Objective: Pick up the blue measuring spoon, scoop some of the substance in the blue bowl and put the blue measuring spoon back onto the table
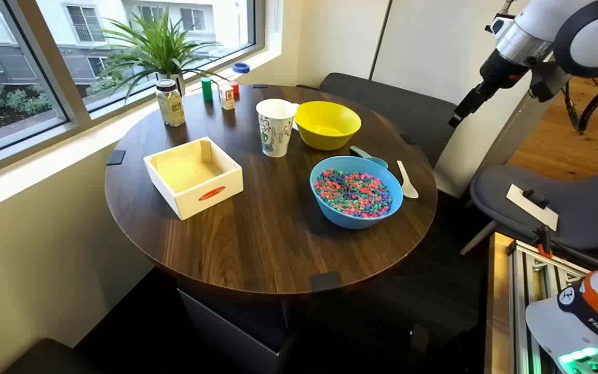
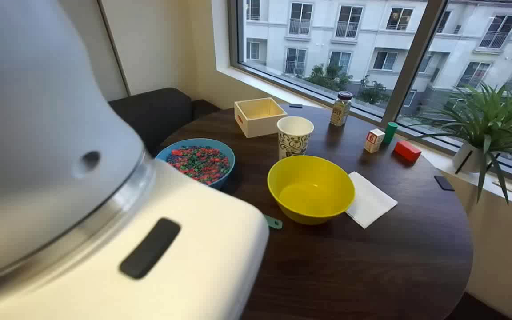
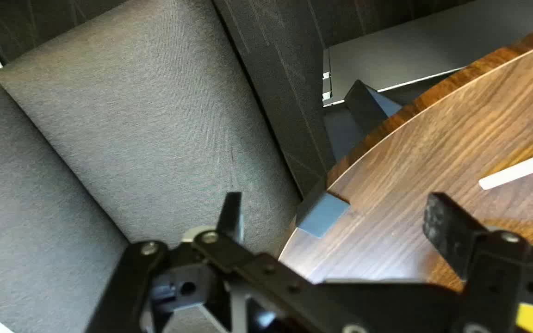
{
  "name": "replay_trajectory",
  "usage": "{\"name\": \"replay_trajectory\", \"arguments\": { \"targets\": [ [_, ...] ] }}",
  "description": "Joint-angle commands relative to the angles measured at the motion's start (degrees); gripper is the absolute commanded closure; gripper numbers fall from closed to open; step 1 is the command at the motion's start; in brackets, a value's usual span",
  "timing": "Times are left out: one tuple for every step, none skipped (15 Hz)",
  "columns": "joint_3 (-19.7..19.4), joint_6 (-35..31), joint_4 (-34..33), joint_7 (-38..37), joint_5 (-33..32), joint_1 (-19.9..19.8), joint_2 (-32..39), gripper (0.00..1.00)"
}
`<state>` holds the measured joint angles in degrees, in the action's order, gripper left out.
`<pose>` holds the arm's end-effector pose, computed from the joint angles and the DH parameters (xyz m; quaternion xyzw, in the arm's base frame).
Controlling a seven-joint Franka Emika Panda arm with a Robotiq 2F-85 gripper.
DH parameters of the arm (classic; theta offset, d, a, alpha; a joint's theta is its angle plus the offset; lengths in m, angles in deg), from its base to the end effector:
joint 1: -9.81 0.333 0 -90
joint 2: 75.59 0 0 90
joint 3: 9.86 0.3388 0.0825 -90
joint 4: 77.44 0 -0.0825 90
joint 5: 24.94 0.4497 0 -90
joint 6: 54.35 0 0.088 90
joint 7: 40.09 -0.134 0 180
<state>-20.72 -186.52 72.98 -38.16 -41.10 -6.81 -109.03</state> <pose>0.3892 -0.2101 0.4205 0.9806 -0.1314 0.1117 0.0936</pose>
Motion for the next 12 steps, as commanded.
{"name": "replay_trajectory", "arguments": {
  "targets": [
    [0.2,0.1,-0.1,0.1,0.2,-0.2,0.0,0.00],
    [0.2,0.1,-0.1,0.1,0.2,-0.2,0.0,0.00],
    [0.2,0.1,-0.1,0.1,0.2,-0.2,0.0,0.00],
    [0.2,0.1,-0.1,0.1,0.2,-0.2,0.0,0.00],
    [0.2,0.1,-0.1,0.1,0.2,-0.2,0.0,0.00],
    [0.2,0.1,-0.1,0.1,0.2,-0.2,0.0,0.00],
    [0.2,0.1,-0.1,0.1,0.2,-0.2,0.0,0.00],
    [0.8,0.5,-0.5,-0.7,1.2,0.6,0.6,0.00],
    [1.7,0.4,-0.7,-2.1,1.5,0.8,0.6,0.00],
    [2.9,0.7,-1.2,-3.9,1.8,1.1,0.7,0.00],
    [3.8,0.9,-1.4,-5.1,2.0,1.4,0.8,0.00],
    [5.2,1.1,-1.8,-7.1,2.2,1.8,1.1,0.00]
  ]
}}
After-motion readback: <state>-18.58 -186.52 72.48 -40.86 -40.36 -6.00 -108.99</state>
